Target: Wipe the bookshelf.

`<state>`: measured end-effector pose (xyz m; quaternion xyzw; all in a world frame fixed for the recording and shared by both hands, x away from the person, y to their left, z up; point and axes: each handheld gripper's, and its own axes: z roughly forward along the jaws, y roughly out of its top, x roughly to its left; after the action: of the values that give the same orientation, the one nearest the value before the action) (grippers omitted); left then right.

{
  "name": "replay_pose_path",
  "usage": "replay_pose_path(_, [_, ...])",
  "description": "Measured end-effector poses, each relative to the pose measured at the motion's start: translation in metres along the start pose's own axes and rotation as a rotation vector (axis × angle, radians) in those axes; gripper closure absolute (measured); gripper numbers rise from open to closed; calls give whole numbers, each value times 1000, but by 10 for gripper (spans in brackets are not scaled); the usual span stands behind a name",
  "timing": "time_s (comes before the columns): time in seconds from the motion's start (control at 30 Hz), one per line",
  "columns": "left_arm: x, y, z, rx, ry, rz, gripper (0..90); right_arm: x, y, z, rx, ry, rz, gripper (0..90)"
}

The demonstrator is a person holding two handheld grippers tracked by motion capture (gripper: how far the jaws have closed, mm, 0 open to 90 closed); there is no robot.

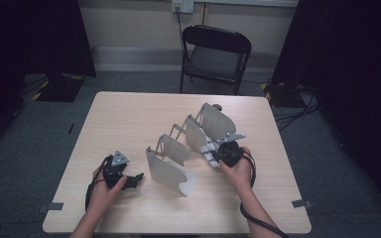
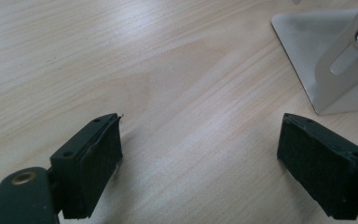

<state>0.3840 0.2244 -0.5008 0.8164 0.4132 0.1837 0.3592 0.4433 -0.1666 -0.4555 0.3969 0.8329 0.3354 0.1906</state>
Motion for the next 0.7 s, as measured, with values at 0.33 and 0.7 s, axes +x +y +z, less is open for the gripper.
replay_pose_path(0.33, [0,0,0,1,0,2,134,0,60,-47,-169,-33,-63,806])
replay_pose_path(0.7, [0,0,0,2,-1,0,134,5,43,-5,-58,-13,-68,808])
